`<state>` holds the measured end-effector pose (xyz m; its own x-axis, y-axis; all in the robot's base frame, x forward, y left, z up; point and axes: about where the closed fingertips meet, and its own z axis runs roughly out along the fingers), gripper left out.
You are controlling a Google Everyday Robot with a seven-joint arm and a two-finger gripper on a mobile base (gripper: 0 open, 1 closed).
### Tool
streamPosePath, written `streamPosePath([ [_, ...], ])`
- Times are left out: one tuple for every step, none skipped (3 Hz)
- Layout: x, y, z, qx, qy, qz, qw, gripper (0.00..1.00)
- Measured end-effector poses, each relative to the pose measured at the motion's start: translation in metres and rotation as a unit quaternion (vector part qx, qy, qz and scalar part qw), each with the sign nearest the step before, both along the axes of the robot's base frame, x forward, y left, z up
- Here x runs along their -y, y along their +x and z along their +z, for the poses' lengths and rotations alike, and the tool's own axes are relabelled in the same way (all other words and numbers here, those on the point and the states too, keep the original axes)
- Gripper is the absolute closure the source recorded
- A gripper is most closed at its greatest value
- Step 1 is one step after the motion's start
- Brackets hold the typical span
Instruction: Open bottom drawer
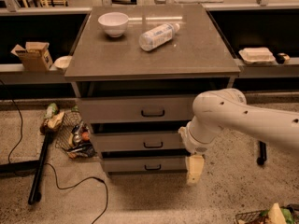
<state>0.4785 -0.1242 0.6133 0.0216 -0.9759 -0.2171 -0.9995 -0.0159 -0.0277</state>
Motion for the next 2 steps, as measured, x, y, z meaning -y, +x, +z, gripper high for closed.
streamPosePath([
  [0.012, 0.001, -0.06, -0.006, -0.002, 0.009, 0.9999, 0.0],
  [0.008, 0.014, -0.17, 0.01, 0.038, 0.012, 0.9992, 0.0],
])
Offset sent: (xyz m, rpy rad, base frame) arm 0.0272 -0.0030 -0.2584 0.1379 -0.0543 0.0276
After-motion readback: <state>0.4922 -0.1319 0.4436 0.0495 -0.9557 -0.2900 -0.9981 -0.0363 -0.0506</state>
